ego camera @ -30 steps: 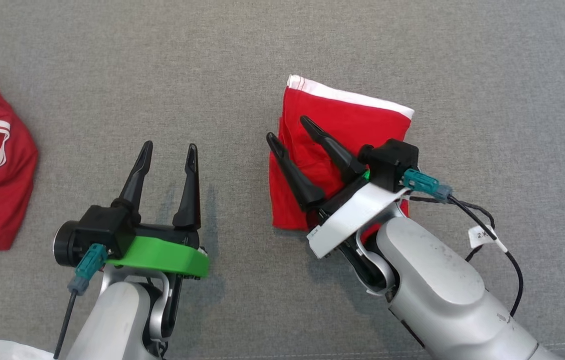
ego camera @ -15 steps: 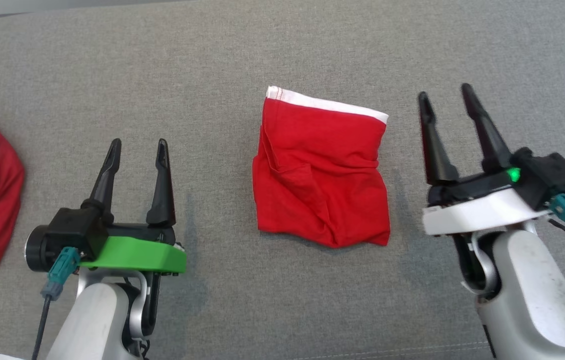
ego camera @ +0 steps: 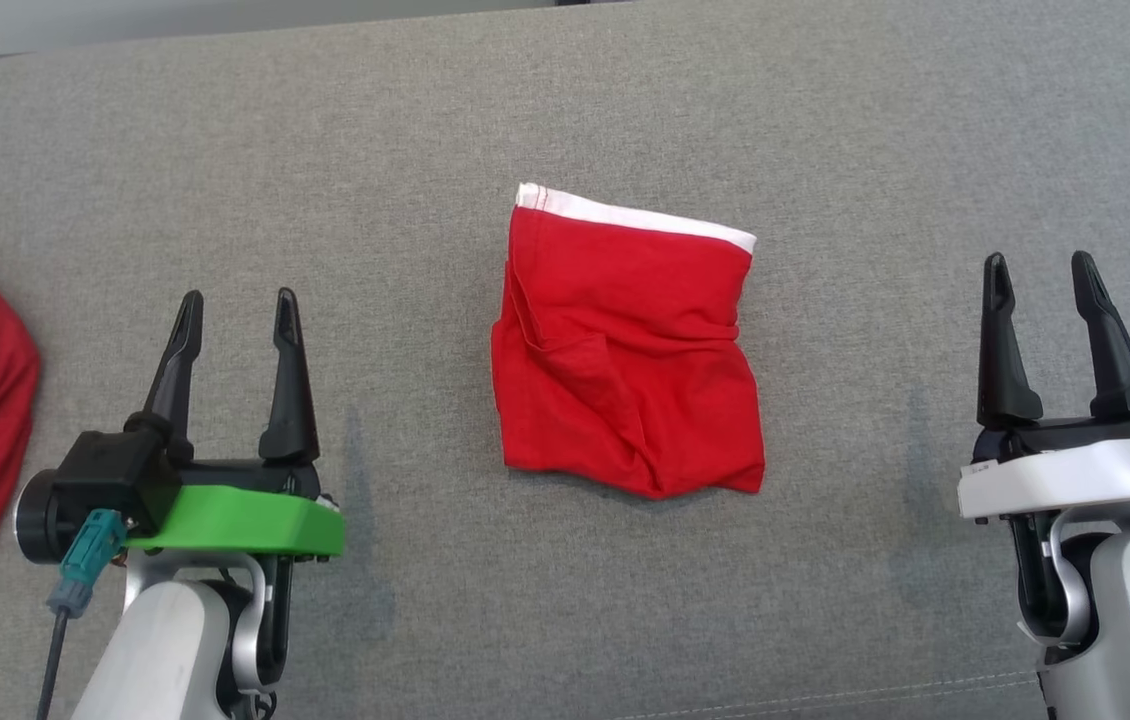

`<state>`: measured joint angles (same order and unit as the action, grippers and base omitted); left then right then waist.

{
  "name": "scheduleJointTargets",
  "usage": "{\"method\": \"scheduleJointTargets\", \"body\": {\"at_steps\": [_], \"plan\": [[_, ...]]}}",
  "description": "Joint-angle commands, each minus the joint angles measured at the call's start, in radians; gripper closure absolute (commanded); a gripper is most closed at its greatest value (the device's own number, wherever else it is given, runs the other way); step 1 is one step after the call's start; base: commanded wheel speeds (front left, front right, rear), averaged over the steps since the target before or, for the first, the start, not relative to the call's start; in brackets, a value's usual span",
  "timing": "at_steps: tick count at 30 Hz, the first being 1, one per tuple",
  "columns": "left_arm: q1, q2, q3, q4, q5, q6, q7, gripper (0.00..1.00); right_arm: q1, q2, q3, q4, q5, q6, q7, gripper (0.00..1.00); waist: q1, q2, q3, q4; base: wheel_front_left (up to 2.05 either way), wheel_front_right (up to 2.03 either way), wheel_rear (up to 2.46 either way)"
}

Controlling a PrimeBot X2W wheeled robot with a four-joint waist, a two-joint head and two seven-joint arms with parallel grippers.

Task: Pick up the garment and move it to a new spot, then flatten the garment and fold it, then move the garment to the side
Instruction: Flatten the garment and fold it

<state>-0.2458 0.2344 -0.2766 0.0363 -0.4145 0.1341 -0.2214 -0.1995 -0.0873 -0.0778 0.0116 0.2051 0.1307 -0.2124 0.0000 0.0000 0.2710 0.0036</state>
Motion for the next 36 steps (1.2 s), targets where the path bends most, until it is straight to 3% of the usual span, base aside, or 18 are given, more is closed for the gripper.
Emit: {"method": "scheduleJointTargets", "body": {"at_steps": [1,11,12,13,17,24,36], "plan": [[0.008,0.007,0.0,-0.005,0.0,0.007,0.001,0.0,0.012,0.0,-0.002,-0.004,0.004,0.0,0.001,0.0,0.0,0.0,-0.001,0.001,0.0,0.0,0.0],[0.01,0.009,-0.01,-0.009,-0.001,0.01,0.004,0.0,0.006,-0.005,0.015,0.004,0.003,0.0,0.019,0.0,0.0,0.0,-0.005,0.01,0.0,0.0,0.0],[0.008,0.01,-0.011,-0.01,-0.001,0.01,0.004,0.0,-0.002,-0.01,0.024,0.008,0.007,0.0,0.024,0.55,0.0,0.0,-0.002,0.012,0.0,0.0,0.0],[0.004,0.011,-0.012,-0.011,-0.001,0.009,0.002,0.0,-0.01,-0.013,0.038,0.016,0.013,0.0,0.029,1.0,0.0,0.0,0.001,0.014,0.0,0.0,0.0],[-0.015,0.007,-0.018,-0.012,-0.002,0.002,0.001,0.0,-0.04,-0.03,0.13,0.053,0.032,0.0,0.046,1.0,0.0,0.0,0.018,0.032,0.0,0.0,0.0],[-0.036,-0.013,-0.033,-0.001,-0.004,-0.002,-0.008,0.0,-0.113,-0.046,0.39,0.16,0.104,0.0,0.043,1.0,0.0,0.0,0.056,0.075,0.0,0.0,0.0],[-0.057,-0.032,-0.046,0.028,-0.005,-0.011,-0.025,0.0,-0.242,-0.068,0.585,0.386,0.219,0.0,0.007,1.0,0.0,0.0,0.091,0.117,0.0,0.0,0.0]]}}
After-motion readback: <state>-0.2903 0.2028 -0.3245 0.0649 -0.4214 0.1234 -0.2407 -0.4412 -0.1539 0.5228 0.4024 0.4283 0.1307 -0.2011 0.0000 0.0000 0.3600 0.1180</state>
